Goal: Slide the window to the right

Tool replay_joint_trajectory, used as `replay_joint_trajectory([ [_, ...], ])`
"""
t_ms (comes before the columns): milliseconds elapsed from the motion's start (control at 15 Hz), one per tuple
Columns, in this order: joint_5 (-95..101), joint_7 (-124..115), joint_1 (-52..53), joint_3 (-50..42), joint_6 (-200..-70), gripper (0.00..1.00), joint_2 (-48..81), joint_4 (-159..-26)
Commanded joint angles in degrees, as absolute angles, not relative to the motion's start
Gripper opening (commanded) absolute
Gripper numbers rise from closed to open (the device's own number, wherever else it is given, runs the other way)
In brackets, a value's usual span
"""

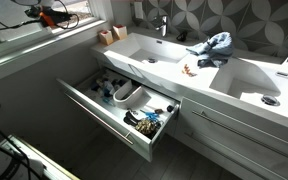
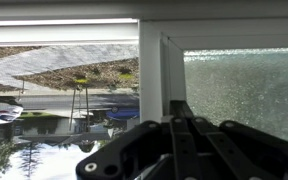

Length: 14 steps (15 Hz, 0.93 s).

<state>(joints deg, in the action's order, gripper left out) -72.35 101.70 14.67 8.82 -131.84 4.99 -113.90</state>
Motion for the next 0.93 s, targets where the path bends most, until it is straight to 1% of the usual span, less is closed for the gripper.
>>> replay_joint_trajectory([
  [0, -73.38, 100.99, 13.22, 10.13, -127.75, 0.0, 7.62, -110.88],
  [133, -73.28, 101.03, 12.92, 10.05, -128.24, 0.0, 8.16, -110.37],
  [533, -76.13, 102.96, 13.18, 10.23, -136.14, 0.0, 9.04, -109.08],
  [867, -76.9, 102.99, 13.09, 10.46, -139.98, 0.0, 10.39, -107.16],
])
